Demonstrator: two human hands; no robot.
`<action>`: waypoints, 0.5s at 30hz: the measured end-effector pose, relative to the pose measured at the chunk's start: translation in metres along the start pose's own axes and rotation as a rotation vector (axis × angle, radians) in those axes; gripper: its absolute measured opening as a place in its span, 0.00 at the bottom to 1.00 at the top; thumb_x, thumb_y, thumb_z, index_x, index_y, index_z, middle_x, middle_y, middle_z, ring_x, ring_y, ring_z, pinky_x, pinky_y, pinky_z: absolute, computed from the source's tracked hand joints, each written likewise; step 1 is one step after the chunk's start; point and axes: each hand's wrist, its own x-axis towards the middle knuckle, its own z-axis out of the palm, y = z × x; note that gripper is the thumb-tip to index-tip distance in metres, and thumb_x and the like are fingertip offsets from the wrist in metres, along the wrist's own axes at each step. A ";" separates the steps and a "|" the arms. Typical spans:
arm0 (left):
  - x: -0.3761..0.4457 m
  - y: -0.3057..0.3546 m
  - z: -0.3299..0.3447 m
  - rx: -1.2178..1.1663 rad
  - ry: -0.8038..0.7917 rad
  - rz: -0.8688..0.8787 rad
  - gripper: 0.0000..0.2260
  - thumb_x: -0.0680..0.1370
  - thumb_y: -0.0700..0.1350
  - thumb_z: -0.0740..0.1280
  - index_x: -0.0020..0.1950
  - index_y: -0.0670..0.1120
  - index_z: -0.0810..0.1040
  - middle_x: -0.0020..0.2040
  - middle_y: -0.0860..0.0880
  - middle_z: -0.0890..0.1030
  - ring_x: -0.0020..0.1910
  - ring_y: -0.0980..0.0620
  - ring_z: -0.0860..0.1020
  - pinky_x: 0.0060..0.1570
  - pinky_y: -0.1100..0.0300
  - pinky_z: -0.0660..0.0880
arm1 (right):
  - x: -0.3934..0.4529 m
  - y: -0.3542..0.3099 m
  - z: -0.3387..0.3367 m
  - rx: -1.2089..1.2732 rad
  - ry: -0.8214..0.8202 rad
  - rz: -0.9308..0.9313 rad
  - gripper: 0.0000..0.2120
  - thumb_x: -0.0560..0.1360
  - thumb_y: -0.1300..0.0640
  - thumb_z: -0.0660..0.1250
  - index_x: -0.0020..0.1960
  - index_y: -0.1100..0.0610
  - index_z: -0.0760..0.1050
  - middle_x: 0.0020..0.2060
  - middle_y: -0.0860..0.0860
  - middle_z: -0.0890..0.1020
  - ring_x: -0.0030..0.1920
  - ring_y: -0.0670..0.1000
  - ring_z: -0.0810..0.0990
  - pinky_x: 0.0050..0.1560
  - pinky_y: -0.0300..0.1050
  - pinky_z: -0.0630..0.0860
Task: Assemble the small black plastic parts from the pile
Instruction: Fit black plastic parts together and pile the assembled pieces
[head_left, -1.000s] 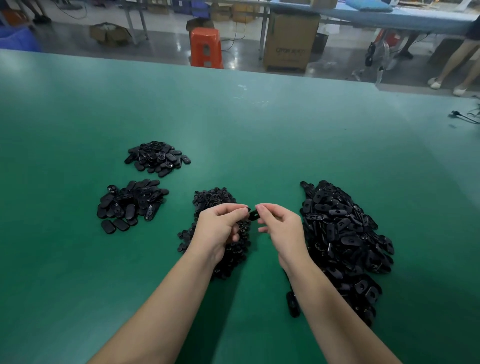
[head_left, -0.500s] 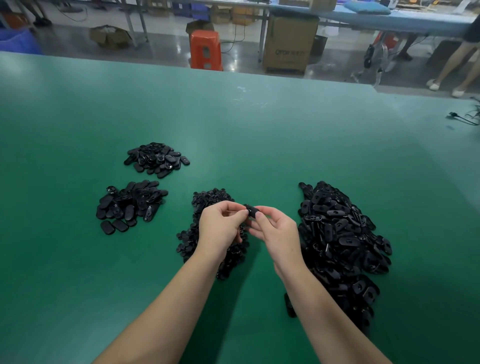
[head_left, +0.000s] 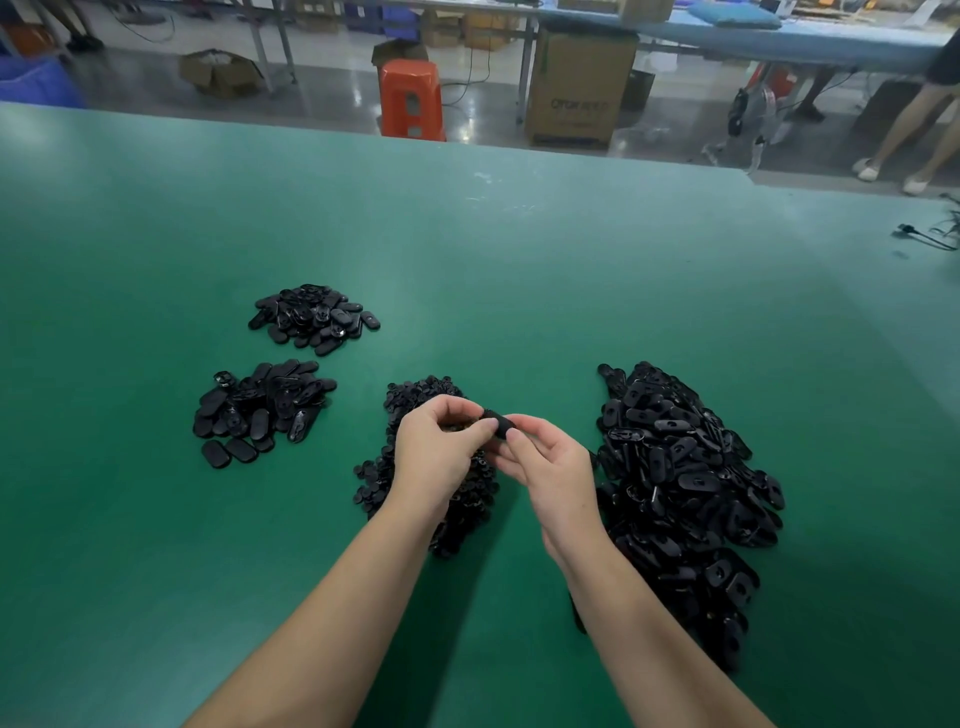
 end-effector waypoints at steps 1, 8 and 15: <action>0.001 0.001 -0.001 -0.015 -0.012 -0.008 0.07 0.72 0.37 0.77 0.45 0.47 0.84 0.40 0.48 0.85 0.38 0.56 0.81 0.41 0.65 0.77 | 0.000 -0.001 -0.001 0.015 -0.004 0.002 0.07 0.81 0.69 0.63 0.55 0.64 0.78 0.47 0.58 0.87 0.50 0.55 0.87 0.49 0.42 0.83; 0.002 0.005 -0.008 -0.020 -0.146 -0.044 0.04 0.72 0.39 0.78 0.42 0.47 0.86 0.33 0.50 0.84 0.25 0.61 0.75 0.26 0.71 0.69 | 0.002 -0.003 -0.002 -0.033 -0.033 -0.003 0.06 0.79 0.67 0.67 0.56 0.64 0.79 0.48 0.61 0.86 0.47 0.54 0.87 0.47 0.42 0.83; 0.000 0.004 -0.007 0.125 -0.149 -0.039 0.04 0.75 0.41 0.74 0.41 0.49 0.86 0.32 0.51 0.84 0.23 0.59 0.72 0.26 0.65 0.71 | 0.008 -0.002 -0.003 -0.123 -0.047 -0.005 0.07 0.79 0.70 0.66 0.52 0.60 0.80 0.44 0.58 0.86 0.44 0.54 0.85 0.47 0.46 0.84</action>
